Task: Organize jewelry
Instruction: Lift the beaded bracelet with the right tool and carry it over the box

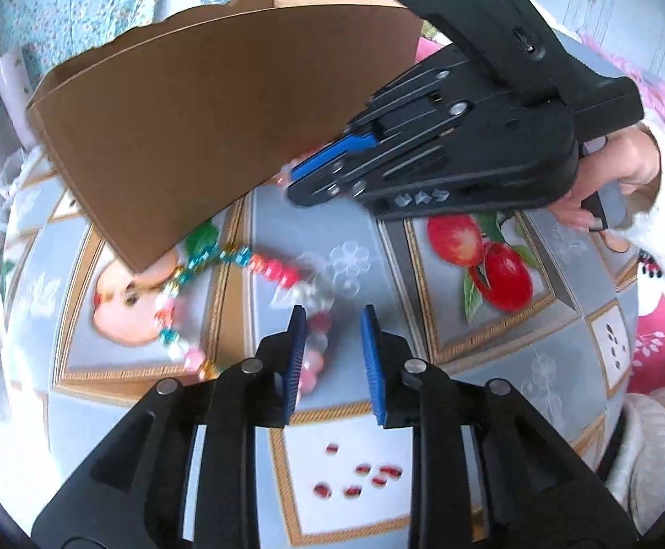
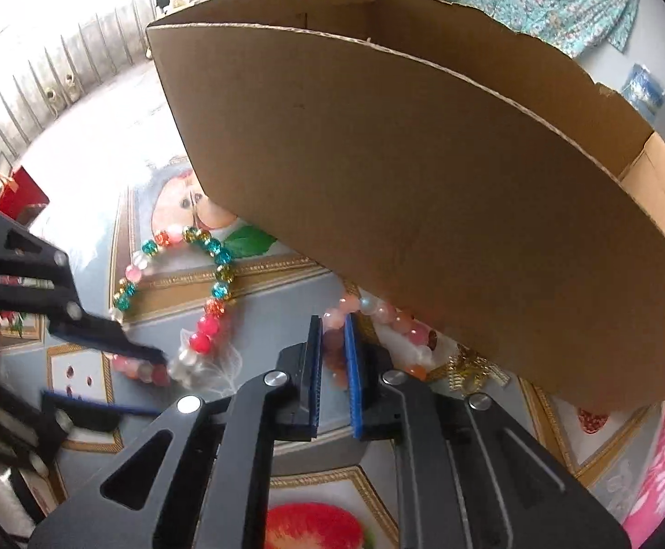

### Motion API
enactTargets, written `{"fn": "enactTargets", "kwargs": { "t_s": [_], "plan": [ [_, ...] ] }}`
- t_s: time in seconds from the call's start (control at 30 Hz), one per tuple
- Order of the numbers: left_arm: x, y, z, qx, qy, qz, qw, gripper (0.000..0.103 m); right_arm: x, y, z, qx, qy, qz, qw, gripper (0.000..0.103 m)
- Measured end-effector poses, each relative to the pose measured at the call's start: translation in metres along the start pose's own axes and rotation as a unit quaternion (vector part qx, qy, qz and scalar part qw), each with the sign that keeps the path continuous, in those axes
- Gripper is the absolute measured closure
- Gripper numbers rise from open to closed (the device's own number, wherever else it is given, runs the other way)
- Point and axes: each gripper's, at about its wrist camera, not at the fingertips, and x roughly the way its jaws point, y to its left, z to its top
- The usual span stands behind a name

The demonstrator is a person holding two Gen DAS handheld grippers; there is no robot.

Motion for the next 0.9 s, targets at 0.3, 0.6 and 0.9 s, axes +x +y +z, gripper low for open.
{"fn": "enactTargets", "kwargs": {
  "t_s": [0.3, 0.6, 0.9],
  "plan": [
    [0.001, 0.003, 0.023, -0.058, -0.007, -0.007, 0.9983, 0.094, -0.026, 0.001, 0.003, 0.07, -0.03, 0.01, 0.997, 0.093],
    [-0.084, 0.017, 0.053, -0.108, -0.094, -0.04, 0.989, 0.094, -0.098, -0.034, 0.007, 0.159, -0.121, 0.095, 0.975, 0.093],
    [-0.163, 0.039, 0.139, -0.102, -0.171, -0.04, 0.9791, 0.094, -0.174, -0.084, 0.029, 0.196, -0.206, 0.135, 0.949, 0.093]
  ]
}}
